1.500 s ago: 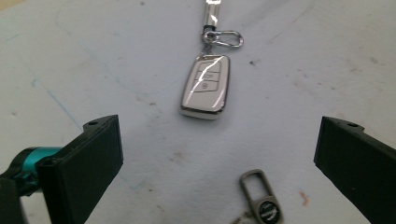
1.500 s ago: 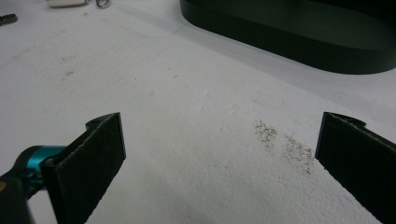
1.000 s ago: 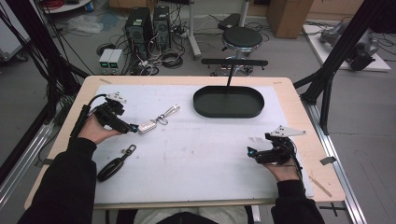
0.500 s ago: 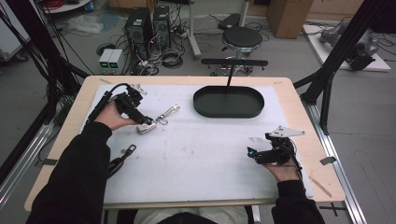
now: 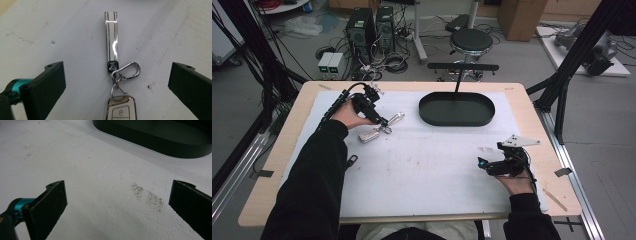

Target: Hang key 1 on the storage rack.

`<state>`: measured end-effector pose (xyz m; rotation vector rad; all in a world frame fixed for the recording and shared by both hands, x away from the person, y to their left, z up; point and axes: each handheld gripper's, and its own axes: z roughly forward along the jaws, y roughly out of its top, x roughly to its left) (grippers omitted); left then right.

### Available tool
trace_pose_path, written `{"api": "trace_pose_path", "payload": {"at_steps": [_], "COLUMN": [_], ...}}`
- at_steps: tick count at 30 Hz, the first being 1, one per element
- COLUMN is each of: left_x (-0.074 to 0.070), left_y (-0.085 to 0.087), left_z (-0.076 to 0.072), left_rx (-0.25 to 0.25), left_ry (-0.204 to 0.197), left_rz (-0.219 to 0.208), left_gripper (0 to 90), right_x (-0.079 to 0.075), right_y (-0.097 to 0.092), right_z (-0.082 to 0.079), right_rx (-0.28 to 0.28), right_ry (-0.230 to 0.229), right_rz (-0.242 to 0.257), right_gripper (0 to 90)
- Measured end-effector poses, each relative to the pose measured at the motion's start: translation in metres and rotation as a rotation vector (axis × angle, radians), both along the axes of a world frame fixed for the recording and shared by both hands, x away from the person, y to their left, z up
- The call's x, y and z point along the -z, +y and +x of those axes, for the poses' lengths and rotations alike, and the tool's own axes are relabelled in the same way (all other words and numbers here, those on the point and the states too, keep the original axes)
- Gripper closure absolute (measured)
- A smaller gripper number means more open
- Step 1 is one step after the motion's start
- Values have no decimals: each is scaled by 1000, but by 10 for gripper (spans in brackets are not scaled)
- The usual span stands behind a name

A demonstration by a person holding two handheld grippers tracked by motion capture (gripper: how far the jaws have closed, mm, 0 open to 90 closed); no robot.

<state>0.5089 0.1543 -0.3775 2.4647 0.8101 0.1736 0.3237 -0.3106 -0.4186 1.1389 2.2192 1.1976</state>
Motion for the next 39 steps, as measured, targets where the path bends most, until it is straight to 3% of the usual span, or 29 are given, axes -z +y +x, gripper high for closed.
{"api": "trace_pose_path", "payload": {"at_steps": [3, 10, 14, 16, 18, 25, 31, 34, 35, 36, 38, 39], "left_x": [2, 14, 17, 19, 21, 24, 32, 38, 39, 40, 40, 40], "left_y": [-8, -17, -16, -18, -21, -27, -34, -39, -40, -41, -42, -43], "left_z": [5, 11, 15, 17, 17, 17, 19, 18, 18, 18, 19, 18], "left_rx": [-4, -8, -26, -33, -44, -29, -64, -73, -83, -98, -98, -100], "left_ry": [5, 29, 17, -8, -29, -17, 1, -11, -20, -31, -25, -28], "left_rz": [-12, 8, -28, -42, -15, -9, 50, 84, 96, 105, 97, 100], "left_gripper": [18, 36, 77, 135, 223, 362, 428, 461, 573, 573, 743, 747], "right_x": [0, 0, 0, 1, 1, 1, 2, 2, 2, 2, 2, 2], "right_y": [0, 1, 2, 2, 3, 3, 4, 4, 5, 5, 6, 5], "right_z": [0, 0, 0, 1, 1, 0, 0, 0, 0, 0, 0, 0], "right_rx": [-3, -4, -6, -6, -6, -6, -10, -9, -4, -4, 6, 6], "right_ry": [-3, -3, 0, 2, 5, 9, 6, 12, 11, 11, 9, 6], "right_rz": [0, 3, -7, -11, -10, -9, -13, -13, -18, -18, -28, -30], "right_gripper": [8, 8, 8, 8, 8, 8, 8, 8, 8, 8, 8, 8]}}
